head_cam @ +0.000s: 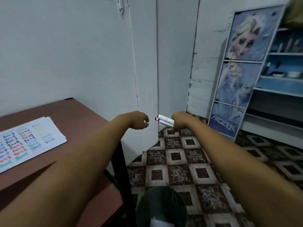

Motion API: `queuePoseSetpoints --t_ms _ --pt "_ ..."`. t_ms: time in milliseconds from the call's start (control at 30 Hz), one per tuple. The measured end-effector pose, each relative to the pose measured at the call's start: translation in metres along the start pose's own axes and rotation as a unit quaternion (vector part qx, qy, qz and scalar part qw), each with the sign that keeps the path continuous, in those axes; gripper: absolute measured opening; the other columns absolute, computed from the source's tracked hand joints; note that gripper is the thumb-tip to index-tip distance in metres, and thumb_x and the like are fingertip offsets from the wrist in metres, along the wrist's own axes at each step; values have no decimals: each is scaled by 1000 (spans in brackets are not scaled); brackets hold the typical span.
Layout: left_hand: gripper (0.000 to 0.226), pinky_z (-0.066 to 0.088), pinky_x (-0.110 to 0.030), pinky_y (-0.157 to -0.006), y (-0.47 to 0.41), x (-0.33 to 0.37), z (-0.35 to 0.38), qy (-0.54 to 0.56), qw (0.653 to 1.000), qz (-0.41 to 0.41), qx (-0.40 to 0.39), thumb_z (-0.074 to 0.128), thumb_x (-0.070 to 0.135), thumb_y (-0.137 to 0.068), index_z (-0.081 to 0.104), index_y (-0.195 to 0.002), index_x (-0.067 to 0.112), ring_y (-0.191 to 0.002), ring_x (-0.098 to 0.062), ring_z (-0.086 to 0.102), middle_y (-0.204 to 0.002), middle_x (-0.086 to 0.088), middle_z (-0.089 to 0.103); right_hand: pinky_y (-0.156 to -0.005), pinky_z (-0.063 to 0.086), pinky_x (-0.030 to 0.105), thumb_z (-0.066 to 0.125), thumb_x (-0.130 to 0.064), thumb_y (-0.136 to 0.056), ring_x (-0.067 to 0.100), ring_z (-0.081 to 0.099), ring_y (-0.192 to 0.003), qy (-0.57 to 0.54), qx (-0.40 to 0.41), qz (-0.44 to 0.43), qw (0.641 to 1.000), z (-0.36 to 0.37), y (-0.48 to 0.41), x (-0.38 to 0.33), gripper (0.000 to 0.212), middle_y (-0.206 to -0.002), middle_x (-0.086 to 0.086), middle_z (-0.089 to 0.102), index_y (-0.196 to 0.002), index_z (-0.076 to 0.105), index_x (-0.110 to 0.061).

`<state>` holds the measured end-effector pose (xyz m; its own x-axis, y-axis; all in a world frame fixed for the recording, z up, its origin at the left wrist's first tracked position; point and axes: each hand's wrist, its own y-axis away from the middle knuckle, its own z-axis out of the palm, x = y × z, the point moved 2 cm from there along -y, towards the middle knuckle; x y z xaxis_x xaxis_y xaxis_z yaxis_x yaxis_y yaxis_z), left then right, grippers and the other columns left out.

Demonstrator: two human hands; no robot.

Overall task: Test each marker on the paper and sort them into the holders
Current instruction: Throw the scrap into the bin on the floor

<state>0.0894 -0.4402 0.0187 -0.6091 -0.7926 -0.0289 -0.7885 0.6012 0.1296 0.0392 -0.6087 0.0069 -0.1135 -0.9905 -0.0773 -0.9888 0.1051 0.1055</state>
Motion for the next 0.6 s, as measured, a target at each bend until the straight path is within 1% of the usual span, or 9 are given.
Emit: queuePoseSetpoints --t_ms 67,167,233,300,400,433,467,533,600 --pt "42 31 -32 -106 -11 8 16 -3 1000 12 -15 38 29 -98 45 -135 12 -130 -24 40 -141 -8 45 -68 37 26 67 -17 -83 27 58 -90 5 -14 6 1000 16 -1 9 41 -118 15 62 -121 57 -4" --pt "41 31 -32 -105 -25 16 44 5 999 26 -44 38 28 -98 45 -135 11 -129 -24 40 -141 -8 45 -69 38 27 67 -18 -84 28 57 -89 7 -45 15 999 47 -6 23 41 -118 16 61 -120 57 -3" --pt "41 32 -31 -105 -31 19 62 6 998 33 -60 38 28 -98 46 -135 11 -129 -24 41 -141 -9 45 -68 39 27 66 -19 -84 29 60 -94 12 -64 23 998 67 -9 30 41 -116 16 61 -120 56 -4" --pt "42 34 -33 -105 -36 21 83 7 996 36 -79 38 29 -98 46 -134 11 -127 -25 43 -139 -10 47 -66 39 28 67 -17 -83 27 57 -84 2 -88 33 996 87 -11 36 39 -104 14 61 -119 57 -3" --pt "40 39 -34 -99 -39 24 116 8 993 43 -106 39 27 -97 52 -128 6 -120 -28 48 -132 -15 52 -51 36 25 65 -16 -85 21 50 -69 6 -117 32 993 118 -15 40 30 -76 6 50 -111 58 -1" --pt "38 39 -34 -97 -40 25 129 11 992 48 -117 40 25 -96 54 -124 3 -117 -29 50 -129 -17 54 -48 34 23 64 -17 -86 19 49 -65 15 -133 32 991 130 -17 41 27 -73 5 48 -108 58 -2" --pt "35 40 -34 -95 -41 25 140 18 990 52 -126 40 24 -96 55 -120 2 -114 -30 52 -126 -18 55 -48 33 22 63 -18 -87 19 48 -64 20 -146 30 989 140 -19 41 25 -76 6 50 -107 57 -4" --pt "35 41 -35 -94 -42 24 165 30 987 52 -151 41 23 -96 55 -119 2 -113 -29 53 -125 -17 56 -51 36 22 64 -19 -86 18 48 -65 12 -178 30 984 166 -23 41 26 -81 7 54 -107 56 -5" --pt "36 41 -35 -94 -41 21 190 33 984 47 -170 41 24 -95 55 -120 4 -113 -30 52 -127 -16 55 -49 34 22 67 -19 -85 14 43 -57 8 -198 30 980 192 -26 40 21 -71 3 45 -90 50 -9"
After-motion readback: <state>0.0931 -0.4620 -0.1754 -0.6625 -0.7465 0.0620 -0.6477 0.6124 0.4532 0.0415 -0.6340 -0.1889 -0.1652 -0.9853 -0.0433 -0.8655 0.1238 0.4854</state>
